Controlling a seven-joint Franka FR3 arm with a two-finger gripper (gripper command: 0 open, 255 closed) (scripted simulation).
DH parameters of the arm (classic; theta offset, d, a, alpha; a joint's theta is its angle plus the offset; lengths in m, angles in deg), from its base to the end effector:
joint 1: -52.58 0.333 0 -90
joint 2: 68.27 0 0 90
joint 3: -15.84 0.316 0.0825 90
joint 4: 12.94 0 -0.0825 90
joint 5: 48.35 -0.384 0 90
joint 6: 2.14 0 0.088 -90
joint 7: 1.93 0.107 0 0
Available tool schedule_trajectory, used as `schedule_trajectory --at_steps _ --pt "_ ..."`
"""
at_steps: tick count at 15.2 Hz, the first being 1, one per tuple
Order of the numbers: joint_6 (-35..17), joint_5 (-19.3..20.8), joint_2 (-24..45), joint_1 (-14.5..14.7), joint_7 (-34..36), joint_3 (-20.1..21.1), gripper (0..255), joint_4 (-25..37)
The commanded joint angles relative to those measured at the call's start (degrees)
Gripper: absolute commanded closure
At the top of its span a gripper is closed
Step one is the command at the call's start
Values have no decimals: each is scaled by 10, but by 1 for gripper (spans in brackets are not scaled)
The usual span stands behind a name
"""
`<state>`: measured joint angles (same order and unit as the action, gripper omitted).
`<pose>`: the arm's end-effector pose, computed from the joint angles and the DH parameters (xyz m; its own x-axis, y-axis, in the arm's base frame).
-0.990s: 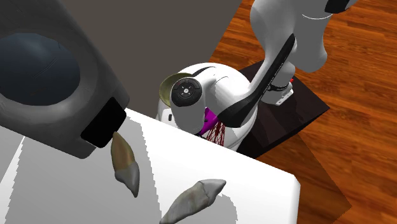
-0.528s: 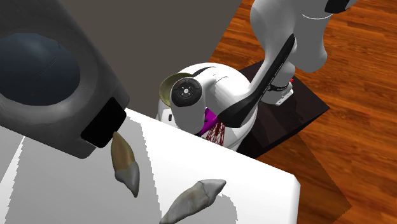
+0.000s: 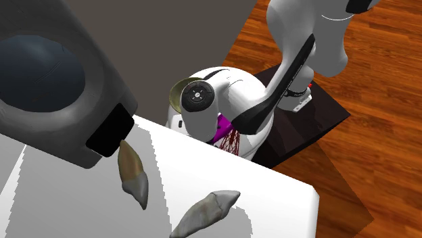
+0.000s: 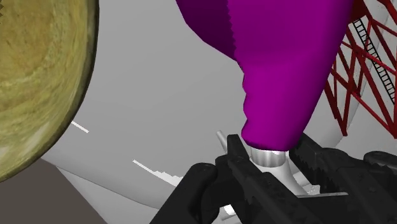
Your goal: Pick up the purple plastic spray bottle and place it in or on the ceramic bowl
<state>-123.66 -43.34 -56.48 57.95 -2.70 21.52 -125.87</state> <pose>0.5801 0.1074 0.3635 0.9671 0.2481 -0.0562 0.2509 -0.9667 0.0509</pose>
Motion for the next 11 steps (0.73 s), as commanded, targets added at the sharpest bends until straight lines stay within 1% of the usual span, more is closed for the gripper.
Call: schedule_trajectory --at_steps 1,11 --pt "12 -1 -7 0 -1 0 255 5" --pt "83 -7 -36 0 -8 2 255 47"
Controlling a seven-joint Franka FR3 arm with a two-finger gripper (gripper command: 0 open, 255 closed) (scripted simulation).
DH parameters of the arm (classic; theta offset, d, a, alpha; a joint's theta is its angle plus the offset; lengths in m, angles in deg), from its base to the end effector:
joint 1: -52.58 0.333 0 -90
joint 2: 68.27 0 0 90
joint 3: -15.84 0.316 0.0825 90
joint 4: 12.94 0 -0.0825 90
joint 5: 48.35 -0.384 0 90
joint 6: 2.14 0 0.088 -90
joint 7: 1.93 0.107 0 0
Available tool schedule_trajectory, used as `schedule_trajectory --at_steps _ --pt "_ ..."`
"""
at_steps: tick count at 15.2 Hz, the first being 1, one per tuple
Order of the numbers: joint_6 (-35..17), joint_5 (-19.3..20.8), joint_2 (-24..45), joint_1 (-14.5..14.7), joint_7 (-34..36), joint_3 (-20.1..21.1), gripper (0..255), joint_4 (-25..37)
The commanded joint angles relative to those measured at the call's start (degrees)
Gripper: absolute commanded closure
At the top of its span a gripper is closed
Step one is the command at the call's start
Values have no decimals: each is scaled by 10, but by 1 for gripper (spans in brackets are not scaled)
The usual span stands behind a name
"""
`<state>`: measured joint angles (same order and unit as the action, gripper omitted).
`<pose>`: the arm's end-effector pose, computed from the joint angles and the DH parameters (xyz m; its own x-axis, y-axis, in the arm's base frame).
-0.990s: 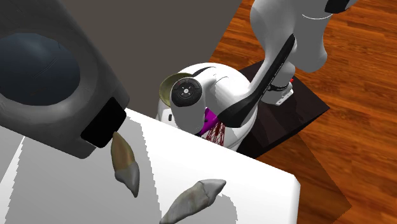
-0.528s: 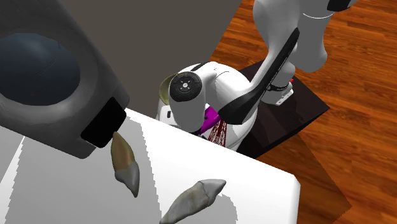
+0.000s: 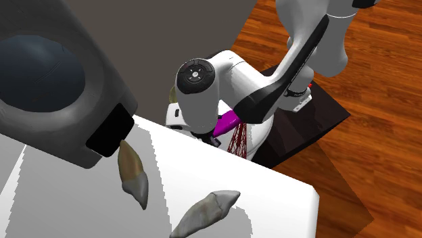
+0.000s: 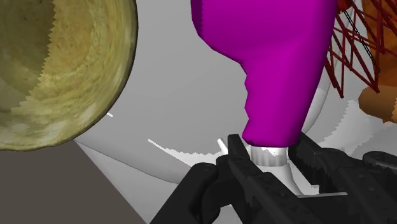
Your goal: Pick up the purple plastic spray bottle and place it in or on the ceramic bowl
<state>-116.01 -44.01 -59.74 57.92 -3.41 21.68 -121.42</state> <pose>0.5802 0.1078 0.4212 0.9671 0.2483 -0.0559 0.2511 -0.9666 0.0510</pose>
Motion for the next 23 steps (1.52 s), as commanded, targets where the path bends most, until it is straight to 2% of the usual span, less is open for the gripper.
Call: schedule_trajectory --at_steps 1,22,23 --pt "13 -1 -6 0 -1 0 255 8" --pt "167 -6 -26 1 -11 1 255 141" --pt "165 -6 -28 -7 -24 -5 255 138"
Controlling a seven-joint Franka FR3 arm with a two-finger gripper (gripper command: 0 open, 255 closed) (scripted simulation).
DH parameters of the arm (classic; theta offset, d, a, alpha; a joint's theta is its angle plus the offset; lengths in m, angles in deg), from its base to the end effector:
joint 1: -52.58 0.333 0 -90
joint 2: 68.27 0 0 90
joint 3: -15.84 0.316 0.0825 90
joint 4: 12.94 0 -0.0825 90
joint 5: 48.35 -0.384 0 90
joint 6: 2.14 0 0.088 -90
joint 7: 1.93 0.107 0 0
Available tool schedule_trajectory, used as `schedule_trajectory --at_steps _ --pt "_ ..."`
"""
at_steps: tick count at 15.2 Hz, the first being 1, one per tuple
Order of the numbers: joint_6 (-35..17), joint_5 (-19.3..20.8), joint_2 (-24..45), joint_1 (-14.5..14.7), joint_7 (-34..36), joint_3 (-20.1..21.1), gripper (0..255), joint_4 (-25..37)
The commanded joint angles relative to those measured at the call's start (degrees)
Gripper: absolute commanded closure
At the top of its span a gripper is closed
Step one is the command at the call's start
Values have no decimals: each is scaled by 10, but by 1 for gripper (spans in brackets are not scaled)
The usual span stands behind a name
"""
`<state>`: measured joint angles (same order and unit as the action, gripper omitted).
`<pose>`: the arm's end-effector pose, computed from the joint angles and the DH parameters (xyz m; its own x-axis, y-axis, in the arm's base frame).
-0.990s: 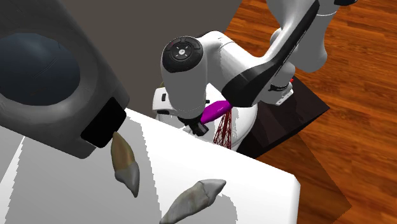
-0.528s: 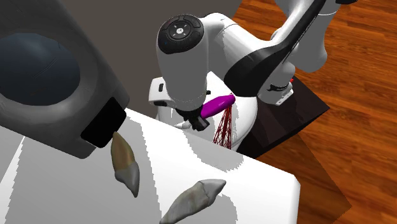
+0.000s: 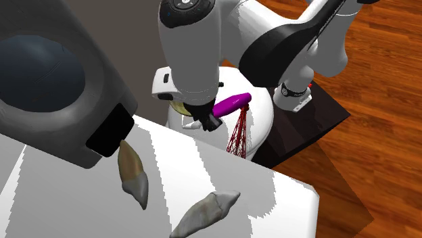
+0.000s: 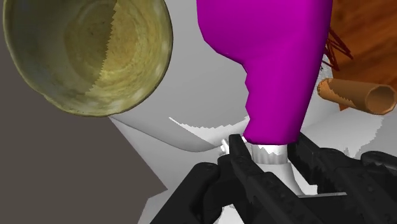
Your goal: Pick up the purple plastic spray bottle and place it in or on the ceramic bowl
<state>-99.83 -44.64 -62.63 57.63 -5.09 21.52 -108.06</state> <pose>0.5792 0.1012 0.5376 0.9671 0.2481 -0.0562 0.2510 -0.9667 0.0508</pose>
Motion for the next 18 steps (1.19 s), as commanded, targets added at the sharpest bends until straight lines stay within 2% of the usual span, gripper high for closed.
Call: schedule_trajectory --at_steps 1,7,13,18 --pt "1 0 0 -11 -20 -9 255 2" --pt "-6 1 4 -54 -98 -44 255 4" --pt "-7 -1 29 -98 -176 -79 255 32" --pt "-46 -1 29 -98 -174 -79 255 -6"
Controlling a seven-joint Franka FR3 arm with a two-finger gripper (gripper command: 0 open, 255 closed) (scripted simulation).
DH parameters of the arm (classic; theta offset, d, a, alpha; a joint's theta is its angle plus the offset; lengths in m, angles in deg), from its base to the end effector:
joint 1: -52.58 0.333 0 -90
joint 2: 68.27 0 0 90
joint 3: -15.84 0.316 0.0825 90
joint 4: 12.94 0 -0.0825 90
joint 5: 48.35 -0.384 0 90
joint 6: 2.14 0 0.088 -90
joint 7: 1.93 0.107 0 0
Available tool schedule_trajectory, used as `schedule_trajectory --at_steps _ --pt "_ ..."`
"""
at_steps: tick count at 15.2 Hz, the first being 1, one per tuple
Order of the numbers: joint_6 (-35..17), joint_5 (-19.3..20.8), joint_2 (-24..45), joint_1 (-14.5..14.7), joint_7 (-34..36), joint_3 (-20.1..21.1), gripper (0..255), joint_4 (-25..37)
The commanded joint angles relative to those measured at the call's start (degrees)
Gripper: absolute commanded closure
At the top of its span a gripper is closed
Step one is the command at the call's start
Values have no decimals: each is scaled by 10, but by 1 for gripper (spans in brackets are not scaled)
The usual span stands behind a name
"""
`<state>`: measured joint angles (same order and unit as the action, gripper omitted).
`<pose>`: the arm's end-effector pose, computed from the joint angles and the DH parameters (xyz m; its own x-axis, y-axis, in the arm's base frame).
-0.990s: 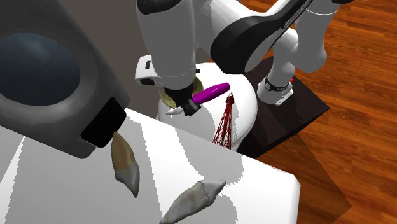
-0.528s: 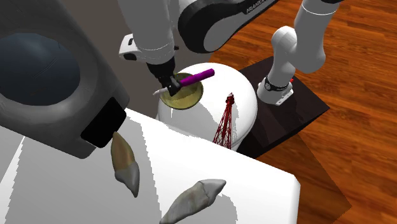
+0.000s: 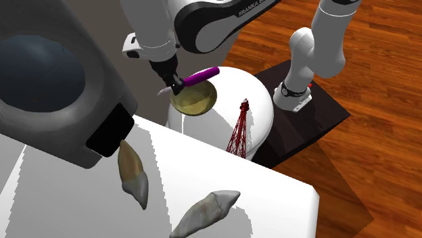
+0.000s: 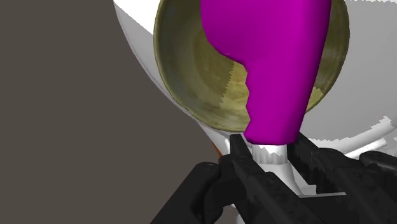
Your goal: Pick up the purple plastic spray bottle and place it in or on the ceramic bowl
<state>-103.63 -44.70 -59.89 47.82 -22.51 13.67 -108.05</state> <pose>0.5996 -0.0772 0.5145 0.9671 0.2479 -0.0567 0.2507 -0.9667 0.0507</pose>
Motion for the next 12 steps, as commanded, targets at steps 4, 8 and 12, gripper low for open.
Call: schedule_trajectory --at_steps 4,8,12 --pt "-38 0 4 0 2 0 255 -34" --pt "-63 1 7 0 4 0 255 -55" --pt "-63 1 8 0 4 0 255 -55"
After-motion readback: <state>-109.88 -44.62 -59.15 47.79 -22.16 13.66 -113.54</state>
